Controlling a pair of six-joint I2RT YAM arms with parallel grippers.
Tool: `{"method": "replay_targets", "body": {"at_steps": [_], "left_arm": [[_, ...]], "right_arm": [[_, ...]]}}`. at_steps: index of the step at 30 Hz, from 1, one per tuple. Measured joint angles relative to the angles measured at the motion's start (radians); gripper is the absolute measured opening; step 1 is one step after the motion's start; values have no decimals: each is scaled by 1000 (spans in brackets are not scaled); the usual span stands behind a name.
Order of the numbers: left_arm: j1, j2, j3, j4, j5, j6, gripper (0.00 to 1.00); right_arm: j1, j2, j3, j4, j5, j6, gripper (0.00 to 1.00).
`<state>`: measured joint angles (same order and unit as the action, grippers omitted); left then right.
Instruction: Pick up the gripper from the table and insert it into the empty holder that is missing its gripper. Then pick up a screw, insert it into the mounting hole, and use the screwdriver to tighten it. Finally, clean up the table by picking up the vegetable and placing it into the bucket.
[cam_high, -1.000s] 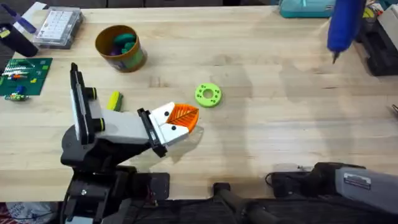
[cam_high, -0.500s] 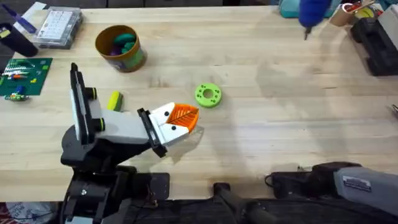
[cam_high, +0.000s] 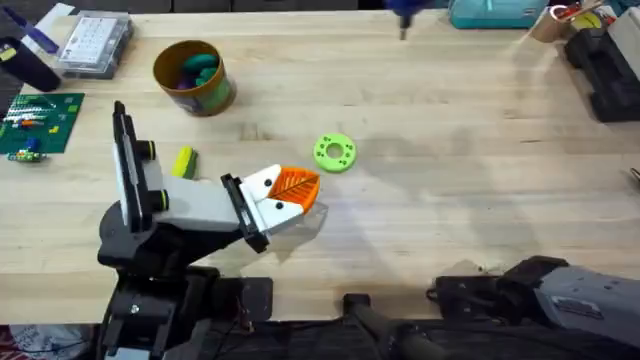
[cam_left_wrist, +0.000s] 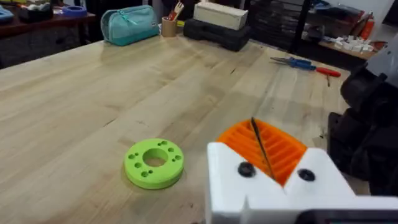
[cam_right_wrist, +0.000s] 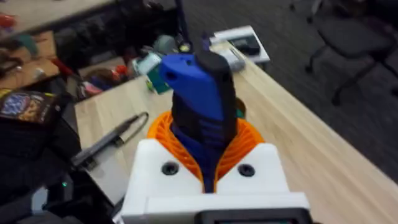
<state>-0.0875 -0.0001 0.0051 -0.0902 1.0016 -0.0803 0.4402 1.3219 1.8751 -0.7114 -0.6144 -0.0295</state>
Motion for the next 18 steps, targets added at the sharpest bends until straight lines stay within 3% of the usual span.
{"method": "replay_targets", "body": {"at_steps": [8,13,18], "left_arm": [[0,0,0,0,0,0,14],[0,0,0,0,0,0,14],[0,0,0,0,0,0,14]], "right_arm": [[227,-2,-2,117,73,11,45],[268,-6,-49,191,79,19,47],[278,-30,-168,322,77,46,46]]}}
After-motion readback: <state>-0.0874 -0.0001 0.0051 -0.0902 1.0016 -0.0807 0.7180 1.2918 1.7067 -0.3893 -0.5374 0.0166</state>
